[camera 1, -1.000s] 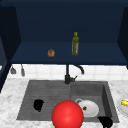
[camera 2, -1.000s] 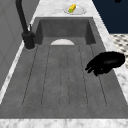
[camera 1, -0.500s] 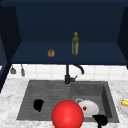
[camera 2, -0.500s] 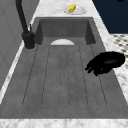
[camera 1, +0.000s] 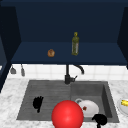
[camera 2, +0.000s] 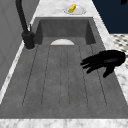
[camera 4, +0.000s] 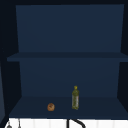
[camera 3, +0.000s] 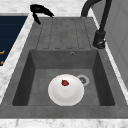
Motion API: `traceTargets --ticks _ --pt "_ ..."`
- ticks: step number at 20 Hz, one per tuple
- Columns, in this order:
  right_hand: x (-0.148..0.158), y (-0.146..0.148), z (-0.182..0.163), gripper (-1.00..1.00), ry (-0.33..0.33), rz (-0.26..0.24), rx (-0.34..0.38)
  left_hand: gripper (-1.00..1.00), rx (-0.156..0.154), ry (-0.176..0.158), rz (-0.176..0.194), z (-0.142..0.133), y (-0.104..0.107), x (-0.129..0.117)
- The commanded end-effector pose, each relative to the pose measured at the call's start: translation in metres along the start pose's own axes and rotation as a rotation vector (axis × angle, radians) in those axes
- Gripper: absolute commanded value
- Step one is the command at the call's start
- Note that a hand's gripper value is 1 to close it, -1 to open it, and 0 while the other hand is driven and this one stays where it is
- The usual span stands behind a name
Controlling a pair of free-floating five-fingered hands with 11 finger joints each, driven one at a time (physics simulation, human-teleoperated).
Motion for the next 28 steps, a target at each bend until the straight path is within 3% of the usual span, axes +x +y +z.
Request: traceTargets --ticks 1,2,6,10,28 --pt "0.0 0.0 0.0 0.0 0.0 0.0 0.0 -1.0 0.0 0.001 -0.037 0.001 0.004 0.0" --pt "0.0 0.0 0.0 0.0 0.0 -0.001 -0.001 -1.0 0.0 0.011 -0.003 0.004 0.002 0.0" --pt "0.0 0.0 0.0 0.0 0.001 -0.003 -0.002 -1.0 -0.02 0.006 0.001 0.006 0.003 0.004" --pt "0.0 0.0 0.0 0.0 0.001 -0.004 -0.003 -1.0 -0.007 0.025 0.006 0.027 0.001 0.011" --pt "0.0 0.0 0.0 0.0 0.002 -0.006 -0.005 -1.0 0.012 -0.008 0.054 0.165 0.012 0.007"
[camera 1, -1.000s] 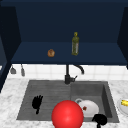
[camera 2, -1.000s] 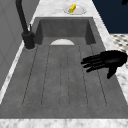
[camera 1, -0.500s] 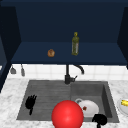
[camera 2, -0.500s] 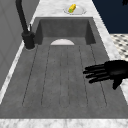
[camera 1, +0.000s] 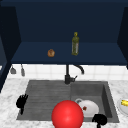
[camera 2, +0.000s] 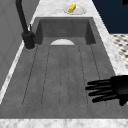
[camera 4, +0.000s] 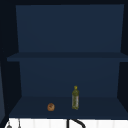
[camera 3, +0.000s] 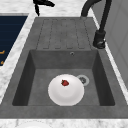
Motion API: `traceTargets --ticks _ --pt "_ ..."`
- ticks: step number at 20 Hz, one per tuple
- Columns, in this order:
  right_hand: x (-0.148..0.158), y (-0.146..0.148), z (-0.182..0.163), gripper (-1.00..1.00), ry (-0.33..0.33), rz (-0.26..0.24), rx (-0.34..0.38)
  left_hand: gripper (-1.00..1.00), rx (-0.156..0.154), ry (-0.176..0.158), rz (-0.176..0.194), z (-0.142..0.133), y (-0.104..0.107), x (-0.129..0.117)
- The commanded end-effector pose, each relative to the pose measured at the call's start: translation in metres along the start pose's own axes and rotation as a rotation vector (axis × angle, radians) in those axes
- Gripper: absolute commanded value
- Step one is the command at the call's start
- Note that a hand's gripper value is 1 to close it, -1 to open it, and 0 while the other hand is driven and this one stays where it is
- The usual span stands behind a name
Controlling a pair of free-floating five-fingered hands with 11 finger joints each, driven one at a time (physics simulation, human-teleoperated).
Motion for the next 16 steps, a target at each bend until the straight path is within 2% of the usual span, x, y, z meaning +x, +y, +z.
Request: traceTargets --ticks 1,5,16 --pt "0.0 0.0 0.0 0.0 0.0 0.0 0.0 -1.0 0.026 -0.003 0.034 0.031 0.007 0.002" --pt "0.0 0.0 0.0 0.0 0.0 0.0 0.0 -1.0 0.056 -0.005 0.003 0.059 0.024 0.003" --pt "0.0 0.0 0.0 0.0 0.0 0.0 0.0 -1.0 0.097 0.0 -0.004 0.121 0.078 0.009"
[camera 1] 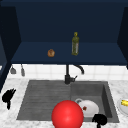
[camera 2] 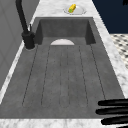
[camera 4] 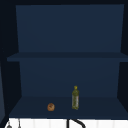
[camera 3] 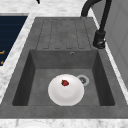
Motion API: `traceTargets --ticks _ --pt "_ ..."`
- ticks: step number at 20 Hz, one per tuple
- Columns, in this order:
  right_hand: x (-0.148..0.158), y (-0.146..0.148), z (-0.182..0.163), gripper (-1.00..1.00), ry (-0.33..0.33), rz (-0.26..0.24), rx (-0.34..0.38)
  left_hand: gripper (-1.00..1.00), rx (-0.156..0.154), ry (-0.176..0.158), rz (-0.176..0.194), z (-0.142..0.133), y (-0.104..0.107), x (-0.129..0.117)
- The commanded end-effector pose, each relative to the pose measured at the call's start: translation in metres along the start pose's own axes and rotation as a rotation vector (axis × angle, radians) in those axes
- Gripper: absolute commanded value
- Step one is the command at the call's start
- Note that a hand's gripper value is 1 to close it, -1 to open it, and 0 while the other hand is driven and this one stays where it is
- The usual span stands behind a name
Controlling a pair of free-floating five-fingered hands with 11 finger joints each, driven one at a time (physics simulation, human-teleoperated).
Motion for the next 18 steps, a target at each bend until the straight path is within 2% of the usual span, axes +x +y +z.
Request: traceTargets --ticks 1,3,4,5,6,7,9,10,13,18 --pt "0.0 0.0 0.0 0.0 0.0 0.0 0.0 -1.0 0.077 0.003 -0.015 0.017 0.019 0.002" --pt "0.0 0.0 0.0 0.0 0.0 0.0 0.0 -1.0 0.061 0.005 -0.024 0.019 0.024 0.002" --pt "0.0 0.0 0.0 0.0 0.0 0.0 0.0 -1.0 0.031 0.015 -0.018 0.017 0.019 0.002" --pt "0.0 0.0 0.0 0.0 0.0 0.0 0.0 -1.0 0.026 -0.001 0.003 0.018 0.013 0.001" --pt "0.0 0.0 0.0 0.0 0.0 0.0 0.0 -1.0 0.028 -0.001 -0.007 0.022 0.018 0.002" --pt "0.0 0.0 0.0 0.0 0.0 0.0 0.0 -1.0 0.006 -0.002 -0.006 0.019 0.018 0.002" --pt "0.0 0.0 0.0 0.0 0.0 0.0 0.0 -1.0 0.026 0.0 -0.021 0.022 0.023 0.007" --pt "0.0 0.0 0.0 0.0 0.0 0.0 0.0 -1.0 0.042 -0.005 -0.007 0.029 0.028 0.004" --pt "0.0 0.0 0.0 0.0 0.0 0.0 0.0 -1.0 0.068 -0.006 -0.006 0.04 0.049 0.006" --pt "0.0 0.0 0.0 0.0 0.0 0.0 0.0 -1.0 0.072 -0.009 -0.004 0.055 0.083 0.008"
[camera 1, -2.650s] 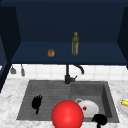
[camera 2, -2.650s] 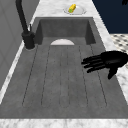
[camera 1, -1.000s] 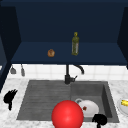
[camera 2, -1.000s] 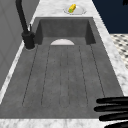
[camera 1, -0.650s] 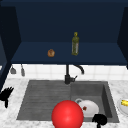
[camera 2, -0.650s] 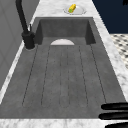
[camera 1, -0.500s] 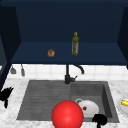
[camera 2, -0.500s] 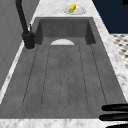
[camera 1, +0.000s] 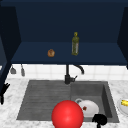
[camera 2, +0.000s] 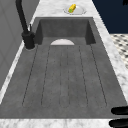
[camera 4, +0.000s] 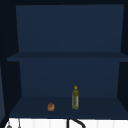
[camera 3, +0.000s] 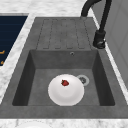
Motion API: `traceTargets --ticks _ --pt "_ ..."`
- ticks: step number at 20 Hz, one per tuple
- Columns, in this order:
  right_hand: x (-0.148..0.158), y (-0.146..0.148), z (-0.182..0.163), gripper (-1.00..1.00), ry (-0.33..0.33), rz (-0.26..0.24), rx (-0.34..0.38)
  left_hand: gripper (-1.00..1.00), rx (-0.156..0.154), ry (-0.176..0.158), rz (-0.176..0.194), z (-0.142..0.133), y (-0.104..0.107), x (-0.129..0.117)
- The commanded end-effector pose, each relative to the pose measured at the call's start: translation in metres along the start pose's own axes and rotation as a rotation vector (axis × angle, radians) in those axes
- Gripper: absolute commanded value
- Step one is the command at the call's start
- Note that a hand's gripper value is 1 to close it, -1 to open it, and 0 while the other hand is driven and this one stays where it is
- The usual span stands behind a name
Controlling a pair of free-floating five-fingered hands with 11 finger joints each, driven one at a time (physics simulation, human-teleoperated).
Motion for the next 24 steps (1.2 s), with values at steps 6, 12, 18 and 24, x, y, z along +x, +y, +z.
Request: traceTargets --ticks 6,12,18,24 --pt "0.0 0.0 0.0 0.0 0.0 0.0 0.0 -1.0 0.068 -0.007 0.006 0.019 0.057 0.005" --pt "0.0 0.0 0.0 0.0 0.0 0.0 0.0 -1.0 0.065 -0.007 0.013 0.02 0.099 0.009" --pt "0.0 0.0 0.0 0.0 0.0 0.0 0.0 -1.0 0.056 -0.007 0.037 0.016 0.137 0.022" --pt "0.0 0.0 0.0 0.0 0.0 0.0 0.0 -1.0 0.036 -0.012 0.027 -0.001 0.17 0.051"
